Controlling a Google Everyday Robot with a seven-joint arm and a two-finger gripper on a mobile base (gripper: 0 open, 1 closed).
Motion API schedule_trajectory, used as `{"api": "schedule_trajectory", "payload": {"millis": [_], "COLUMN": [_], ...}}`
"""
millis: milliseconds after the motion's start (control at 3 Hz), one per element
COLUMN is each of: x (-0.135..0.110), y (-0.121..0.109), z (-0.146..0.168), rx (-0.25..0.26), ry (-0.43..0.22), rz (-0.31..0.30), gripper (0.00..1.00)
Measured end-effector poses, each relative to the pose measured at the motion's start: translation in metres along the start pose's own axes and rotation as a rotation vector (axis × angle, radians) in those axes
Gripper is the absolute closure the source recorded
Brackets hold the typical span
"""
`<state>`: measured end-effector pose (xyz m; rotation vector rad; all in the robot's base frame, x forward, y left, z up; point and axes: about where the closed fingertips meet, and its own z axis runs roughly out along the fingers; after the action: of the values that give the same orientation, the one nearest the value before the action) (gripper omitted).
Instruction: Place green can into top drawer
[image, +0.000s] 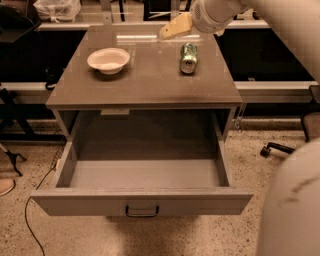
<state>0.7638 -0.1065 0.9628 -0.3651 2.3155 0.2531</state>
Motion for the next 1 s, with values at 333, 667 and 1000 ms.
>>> {"api": "schedule_trajectory", "payload": {"millis": [333, 667, 1000], "x": [-0.012, -0.014, -0.011], "y": [-0.01, -0.02, -0.029], "z": [0.033, 0.052, 0.079], "rx": [0.068, 0.113, 0.145], "ry": [0.02, 0.027, 0.033], "rz": [0.056, 0.089, 0.125], "gripper": [0.0, 0.0, 0.0]}}
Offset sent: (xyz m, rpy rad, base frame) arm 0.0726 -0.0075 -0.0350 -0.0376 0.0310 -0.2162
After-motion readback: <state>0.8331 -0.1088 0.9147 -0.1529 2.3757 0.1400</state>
